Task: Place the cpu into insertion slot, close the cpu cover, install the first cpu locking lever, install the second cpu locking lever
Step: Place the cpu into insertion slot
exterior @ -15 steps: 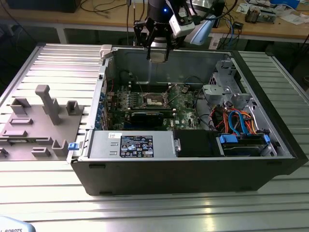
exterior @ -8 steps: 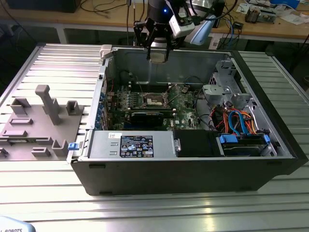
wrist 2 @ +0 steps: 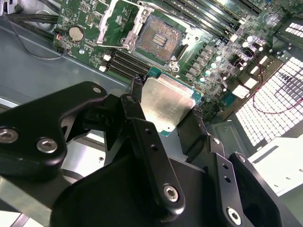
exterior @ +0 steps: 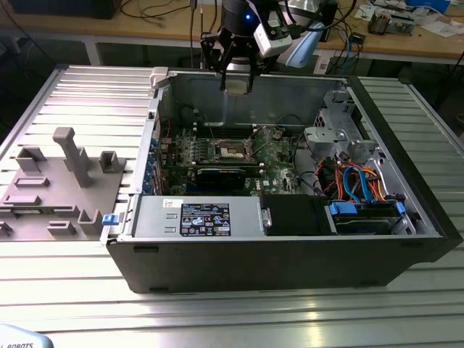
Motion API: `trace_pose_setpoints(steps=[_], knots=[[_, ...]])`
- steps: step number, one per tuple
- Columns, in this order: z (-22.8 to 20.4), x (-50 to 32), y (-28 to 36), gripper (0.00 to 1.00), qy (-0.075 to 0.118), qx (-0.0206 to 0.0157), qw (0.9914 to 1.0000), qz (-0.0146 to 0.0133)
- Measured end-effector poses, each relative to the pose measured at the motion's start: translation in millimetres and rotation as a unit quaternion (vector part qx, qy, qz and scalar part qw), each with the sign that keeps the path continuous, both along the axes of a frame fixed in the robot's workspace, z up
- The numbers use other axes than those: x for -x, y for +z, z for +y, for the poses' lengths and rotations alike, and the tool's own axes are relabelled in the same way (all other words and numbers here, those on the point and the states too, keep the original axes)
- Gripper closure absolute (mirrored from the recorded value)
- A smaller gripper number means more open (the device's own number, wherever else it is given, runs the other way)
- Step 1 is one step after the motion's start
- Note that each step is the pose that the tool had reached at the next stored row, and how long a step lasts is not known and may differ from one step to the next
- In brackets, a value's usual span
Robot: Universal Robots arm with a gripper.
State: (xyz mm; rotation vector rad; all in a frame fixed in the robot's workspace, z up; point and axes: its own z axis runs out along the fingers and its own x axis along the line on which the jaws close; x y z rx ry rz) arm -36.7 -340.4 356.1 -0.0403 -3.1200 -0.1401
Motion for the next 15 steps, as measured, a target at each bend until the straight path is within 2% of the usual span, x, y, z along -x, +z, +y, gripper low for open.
trace_pose_setpoints(steps=[15], knots=[[-0.1, 0.1, -4.4, 0.45, 0.000, 0.0001, 1.00000, 0.0000]])
